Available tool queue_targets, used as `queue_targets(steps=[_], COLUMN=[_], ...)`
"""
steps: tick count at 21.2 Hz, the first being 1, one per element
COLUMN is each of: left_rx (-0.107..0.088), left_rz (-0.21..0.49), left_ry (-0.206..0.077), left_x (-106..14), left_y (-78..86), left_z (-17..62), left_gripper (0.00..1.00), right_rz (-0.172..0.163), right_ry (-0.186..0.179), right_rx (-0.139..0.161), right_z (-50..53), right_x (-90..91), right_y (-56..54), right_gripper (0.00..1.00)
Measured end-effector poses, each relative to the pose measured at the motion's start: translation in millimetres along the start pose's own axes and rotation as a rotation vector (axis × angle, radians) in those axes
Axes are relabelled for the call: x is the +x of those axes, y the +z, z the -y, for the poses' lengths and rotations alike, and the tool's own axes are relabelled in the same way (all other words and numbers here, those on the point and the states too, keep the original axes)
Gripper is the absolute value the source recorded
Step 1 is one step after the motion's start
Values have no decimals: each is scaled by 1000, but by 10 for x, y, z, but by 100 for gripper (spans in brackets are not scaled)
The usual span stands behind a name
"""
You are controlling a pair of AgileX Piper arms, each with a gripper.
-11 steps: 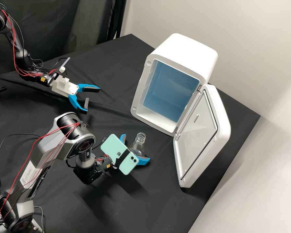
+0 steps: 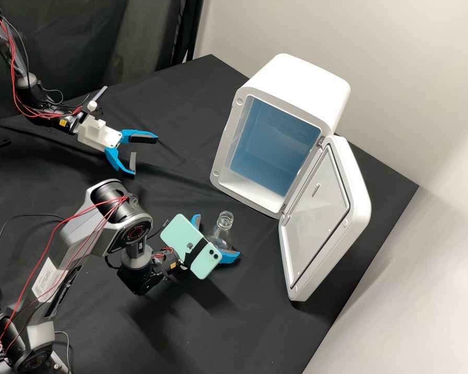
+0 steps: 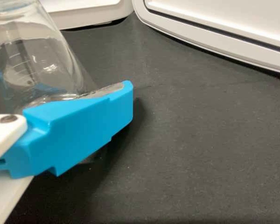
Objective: Place the flask in the incubator
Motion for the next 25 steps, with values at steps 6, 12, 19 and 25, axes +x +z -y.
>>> queue_targets(steps=[6,12,19,25], left_rx=[-14,7,8,23], left_rz=[6,25,52,95], left_ry=[43,51,77,83], left_x=[-88,-140,-177,-212], left_y=[46,72,170,278], left_z=[-159,-212,-304,-336], left_gripper=[100,100,100,100], right_rz=[-6,-6,-6,-6], right_ry=[-6,-6,-6,-6], right_rx=[-2,-2,-2,-2], right_z=[25,25,25,25], right_x=[-10,-10,-10,-10], right_y=[-16,-16,-16,-16], right_gripper=[100,100,100,100])
